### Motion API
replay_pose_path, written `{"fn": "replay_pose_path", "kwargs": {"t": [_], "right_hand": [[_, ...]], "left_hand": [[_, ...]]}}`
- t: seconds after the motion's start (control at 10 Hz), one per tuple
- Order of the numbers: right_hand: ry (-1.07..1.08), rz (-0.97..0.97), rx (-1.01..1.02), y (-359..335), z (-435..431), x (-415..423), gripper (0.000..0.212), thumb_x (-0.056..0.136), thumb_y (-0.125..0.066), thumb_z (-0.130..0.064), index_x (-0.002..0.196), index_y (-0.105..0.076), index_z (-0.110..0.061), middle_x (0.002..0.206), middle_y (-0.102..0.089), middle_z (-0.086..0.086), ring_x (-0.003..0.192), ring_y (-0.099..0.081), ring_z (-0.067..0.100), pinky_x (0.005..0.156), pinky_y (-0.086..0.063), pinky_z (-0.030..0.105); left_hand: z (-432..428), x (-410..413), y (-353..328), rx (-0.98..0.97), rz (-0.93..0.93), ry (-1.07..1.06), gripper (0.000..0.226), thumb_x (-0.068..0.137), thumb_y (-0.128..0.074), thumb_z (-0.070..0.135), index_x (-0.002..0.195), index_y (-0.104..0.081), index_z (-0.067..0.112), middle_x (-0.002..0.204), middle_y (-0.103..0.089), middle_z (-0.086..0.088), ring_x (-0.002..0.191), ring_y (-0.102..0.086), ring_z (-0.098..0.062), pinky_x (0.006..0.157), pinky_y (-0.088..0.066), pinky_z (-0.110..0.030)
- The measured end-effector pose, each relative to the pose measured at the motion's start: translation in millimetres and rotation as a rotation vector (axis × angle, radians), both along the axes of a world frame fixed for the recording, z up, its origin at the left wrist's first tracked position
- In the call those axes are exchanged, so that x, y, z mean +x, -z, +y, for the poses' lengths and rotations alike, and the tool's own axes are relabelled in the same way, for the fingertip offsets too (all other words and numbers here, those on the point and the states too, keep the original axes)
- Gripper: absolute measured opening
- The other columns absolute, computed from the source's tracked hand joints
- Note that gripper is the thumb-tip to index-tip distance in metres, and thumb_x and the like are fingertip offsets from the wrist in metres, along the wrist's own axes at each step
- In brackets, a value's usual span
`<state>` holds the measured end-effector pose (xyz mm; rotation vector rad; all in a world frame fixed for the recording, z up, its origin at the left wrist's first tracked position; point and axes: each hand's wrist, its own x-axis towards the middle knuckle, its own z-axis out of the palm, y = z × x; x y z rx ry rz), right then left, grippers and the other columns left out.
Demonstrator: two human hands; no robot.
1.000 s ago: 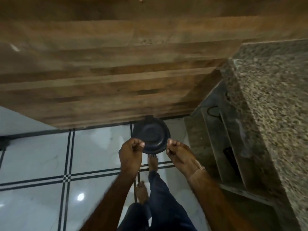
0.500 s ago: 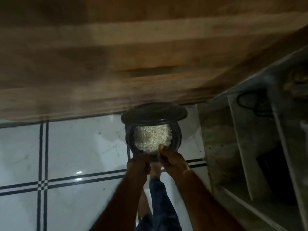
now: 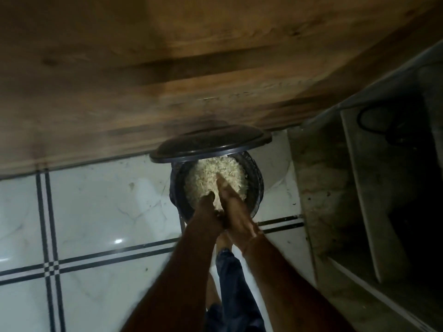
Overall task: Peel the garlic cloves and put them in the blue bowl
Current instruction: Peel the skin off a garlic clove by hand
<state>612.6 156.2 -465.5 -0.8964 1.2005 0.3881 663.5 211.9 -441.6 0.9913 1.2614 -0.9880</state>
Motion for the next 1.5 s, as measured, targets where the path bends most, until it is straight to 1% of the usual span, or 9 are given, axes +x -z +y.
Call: {"fn": "replay_pose_path", "kwargs": {"t": [0.1, 0.2, 0.3, 0.4, 0.6, 0.7, 0.9, 1.2, 1.5], "right_hand": [[-0.23, -0.064, -0.231, -0.1, -1.3, -3.6, 0.056, 0.1, -0.066, -0.049, 0.148, -0.055, -0.023, 0.142, -0.052, 0.004, 0.131, -0.049, 0.021, 0.123, -0.035, 0.042], [-0.265, -0.148, -0.319, -13.2, 4.7, -7.3, 0.048, 0.103, -0.057, -0.055, 0.15, -0.05, -0.048, 0.153, -0.041, -0.024, 0.138, -0.041, -0.002, 0.124, -0.028, 0.03], [-0.381, -0.097, -0.359, -32.0, 1.2, -30.5, 0.043, 0.107, -0.053, -0.038, 0.15, -0.05, -0.041, 0.165, -0.036, -0.008, 0.154, -0.031, 0.018, 0.129, -0.025, 0.04], [-0.237, -0.142, -0.35, -78.7, -10.8, -43.4, 0.046, 0.11, -0.054, -0.025, 0.155, -0.049, -0.023, 0.159, -0.04, -0.003, 0.144, -0.042, 0.018, 0.11, -0.042, 0.012], [-0.092, -0.26, -0.528, -223.2, 1.0, -104.0, 0.034, 0.11, -0.054, -0.03, 0.143, -0.061, -0.031, 0.142, -0.064, -0.003, 0.125, -0.062, 0.003, 0.107, -0.054, 0.03], [-0.007, -0.261, -0.689, -304.6, 5.6, -153.4, 0.023, 0.11, -0.054, -0.023, 0.128, -0.064, -0.033, 0.123, -0.067, -0.016, 0.11, -0.06, -0.015, 0.09, -0.046, 0.003], [0.171, -0.281, -0.952, -433.1, 7.7, -275.9, 0.029, 0.109, -0.054, -0.034, 0.133, -0.068, -0.025, 0.127, -0.068, -0.016, 0.119, -0.063, -0.001, 0.099, -0.051, 0.018], [0.302, -0.062, -1.309, -491.6, -32.6, -469.5, 0.023, 0.109, -0.053, -0.036, 0.116, -0.073, -0.028, 0.111, -0.071, -0.012, 0.102, -0.064, 0.002, 0.088, -0.055, 0.029], [0.547, 0.112, -1.295, -479.2, -64.6, -662.1, 0.026, 0.108, -0.057, -0.033, 0.128, -0.072, -0.026, 0.125, -0.069, -0.014, 0.111, -0.066, 0.0, 0.094, -0.055, 0.026]], "left_hand": [[-2.9, 12.7, -25.6, -0.142, 0.099, -0.049, 0.036, 0.102, -0.052, 0.042, 0.108, -0.062, 0.007, 0.106, -0.062, -0.013, 0.109, -0.058, -0.031, 0.107, -0.042, -0.05], [-0.6, 14.3, -41.8, -0.127, 0.084, -0.044, 0.05, 0.107, -0.044, 0.043, 0.143, -0.053, 0.01, 0.145, -0.056, -0.021, 0.143, -0.045, -0.039, 0.114, -0.035, -0.053], [-0.7, 7.3, -74.0, -0.1, -0.036, 0.103, 0.049, 0.11, -0.038, 0.024, 0.155, -0.042, 0.006, 0.162, -0.042, -0.015, 0.151, -0.038, -0.035, 0.121, -0.031, -0.048], [10.3, -7.8, -109.0, -0.032, -0.162, 0.253, 0.049, 0.108, -0.045, 0.032, 0.152, -0.044, 0.012, 0.157, -0.047, -0.017, 0.145, -0.045, -0.037, 0.115, -0.037, -0.049], [20.8, -60.2, -233.9, 0.278, -0.734, 0.931, 0.049, 0.106, -0.058, 0.028, 0.152, -0.05, 0.018, 0.156, -0.049, -0.012, 0.133, -0.054, -0.027, 0.092, -0.037, -0.02], [25.9, -97.8, -304.3, 0.221, -0.976, 1.137, 0.05, 0.104, -0.061, 0.027, 0.153, -0.05, 0.021, 0.155, -0.052, -0.008, 0.129, -0.055, -0.02, 0.096, -0.034, -0.014], [10.8, -198.6, -416.4, 0.062, -1.397, 1.386, 0.044, 0.101, -0.064, 0.032, 0.143, -0.059, 0.023, 0.144, -0.061, 0.001, 0.133, -0.055, -0.018, 0.113, -0.046, -0.041], [-63.1, -360.7, -482.2, -0.248, -1.754, 1.672, 0.037, 0.1, -0.066, 0.029, 0.137, -0.064, 0.027, 0.139, -0.063, 0.004, 0.127, -0.057, -0.016, 0.099, -0.04, -0.022], [-143.4, -541.1, -470.8, -0.475, -1.75, 1.872, 0.039, 0.098, -0.067, 0.022, 0.137, -0.063, 0.027, 0.139, -0.061, 0.005, 0.128, -0.056, -0.015, 0.108, -0.047, -0.035]]}}
